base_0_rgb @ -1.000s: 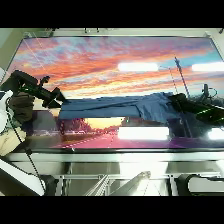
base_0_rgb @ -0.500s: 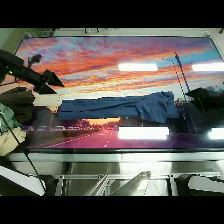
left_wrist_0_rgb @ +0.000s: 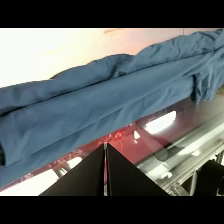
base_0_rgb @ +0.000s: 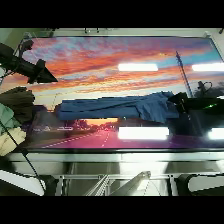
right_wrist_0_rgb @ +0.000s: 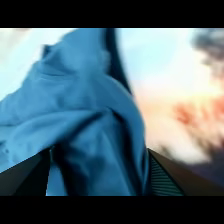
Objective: Fold the shirts.
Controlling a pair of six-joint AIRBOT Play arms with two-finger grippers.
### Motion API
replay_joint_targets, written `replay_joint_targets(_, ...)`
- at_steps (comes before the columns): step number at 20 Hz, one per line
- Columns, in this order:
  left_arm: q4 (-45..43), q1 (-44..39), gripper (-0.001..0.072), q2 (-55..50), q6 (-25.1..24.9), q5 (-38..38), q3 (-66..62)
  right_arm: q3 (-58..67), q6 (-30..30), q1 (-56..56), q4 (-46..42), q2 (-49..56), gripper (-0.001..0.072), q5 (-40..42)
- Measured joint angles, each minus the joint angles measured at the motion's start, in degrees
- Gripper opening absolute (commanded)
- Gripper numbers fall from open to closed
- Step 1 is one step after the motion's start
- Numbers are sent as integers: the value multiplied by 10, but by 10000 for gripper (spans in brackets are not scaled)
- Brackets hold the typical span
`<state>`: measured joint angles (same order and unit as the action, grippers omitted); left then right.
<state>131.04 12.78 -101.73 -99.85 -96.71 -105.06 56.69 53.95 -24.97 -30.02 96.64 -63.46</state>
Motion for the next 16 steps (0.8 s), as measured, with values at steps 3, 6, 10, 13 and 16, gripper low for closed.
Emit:
replay_joint_targets(3,5,-22,19,1,0,4,24,9,-5,14,3,16,59,-12)
replay_joint_targets(6,10,-65,19,1,0,28,57,29,-14,14,41,10,21,-71)
replay_joint_targets(10,11,-162,19,-19,-2,82,104,45,-19,-5,65,-29,20,-152)
replay_joint_targets(13,12,-253,19,-70,-2,111,96,49,-19,-16,72,-50,20,-195)
replay_joint_targets(16,11,-337,19,-139,4,121,44,51,-17,-21,77,-57,20,-226)
